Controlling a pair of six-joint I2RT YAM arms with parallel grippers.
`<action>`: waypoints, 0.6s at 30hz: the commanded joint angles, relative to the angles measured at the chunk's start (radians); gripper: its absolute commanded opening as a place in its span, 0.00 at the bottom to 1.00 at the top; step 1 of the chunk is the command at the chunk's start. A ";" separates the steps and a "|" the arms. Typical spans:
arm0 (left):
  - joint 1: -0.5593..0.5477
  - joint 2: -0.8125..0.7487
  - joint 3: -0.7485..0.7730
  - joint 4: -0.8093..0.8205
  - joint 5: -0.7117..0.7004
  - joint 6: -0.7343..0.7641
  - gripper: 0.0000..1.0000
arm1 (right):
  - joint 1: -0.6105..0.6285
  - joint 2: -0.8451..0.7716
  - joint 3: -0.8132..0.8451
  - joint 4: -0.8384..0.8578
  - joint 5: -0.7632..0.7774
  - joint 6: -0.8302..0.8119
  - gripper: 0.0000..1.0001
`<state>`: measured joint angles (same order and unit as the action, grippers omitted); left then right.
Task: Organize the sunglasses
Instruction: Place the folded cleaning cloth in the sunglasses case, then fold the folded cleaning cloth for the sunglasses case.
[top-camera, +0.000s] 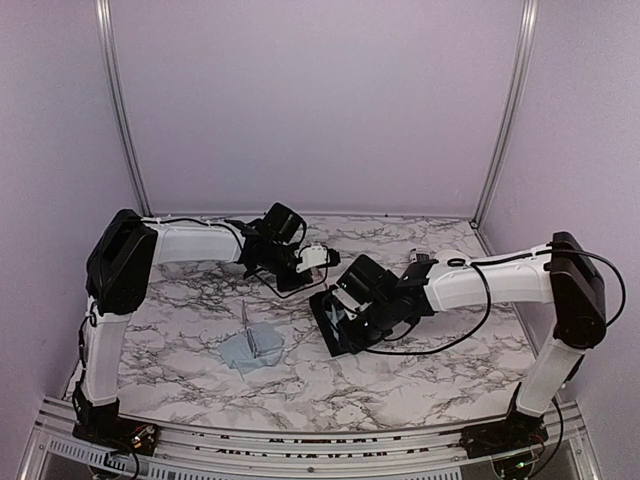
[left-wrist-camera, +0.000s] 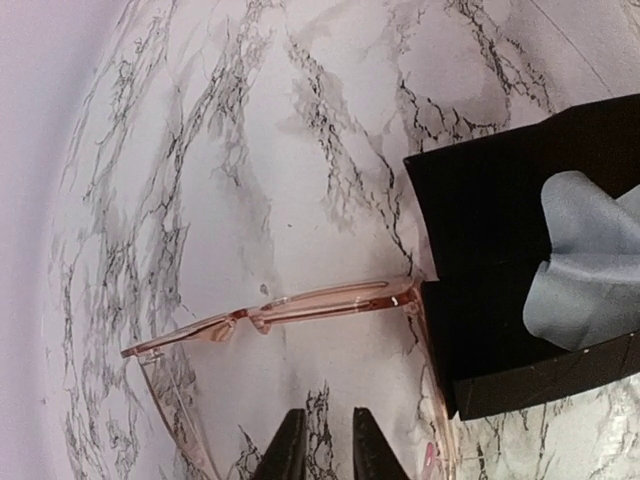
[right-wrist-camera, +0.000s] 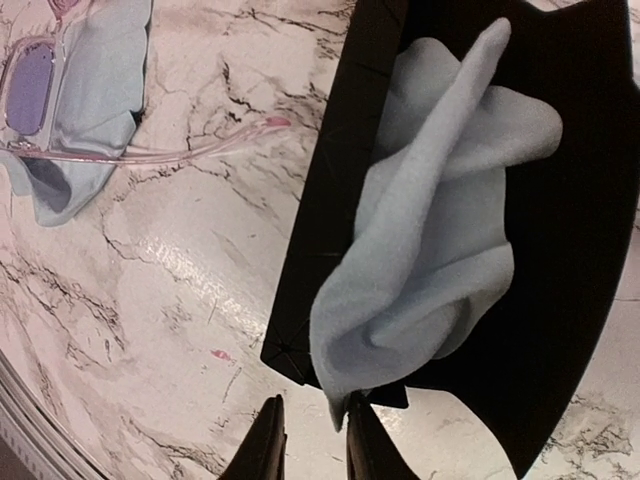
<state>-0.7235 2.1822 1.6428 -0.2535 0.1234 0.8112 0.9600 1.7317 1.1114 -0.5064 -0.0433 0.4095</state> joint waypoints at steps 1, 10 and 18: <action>0.033 -0.096 0.042 -0.012 0.032 -0.158 0.28 | 0.000 -0.007 0.101 -0.037 -0.011 -0.017 0.25; 0.104 -0.196 -0.006 0.016 0.031 -0.359 0.50 | -0.071 -0.013 0.185 -0.028 -0.010 0.032 0.35; 0.160 -0.331 -0.107 0.037 -0.035 -0.537 0.57 | -0.166 0.053 0.216 -0.001 -0.034 0.083 0.35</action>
<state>-0.5812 1.9388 1.5974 -0.2356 0.1207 0.3885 0.8173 1.7344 1.2751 -0.5243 -0.0654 0.4641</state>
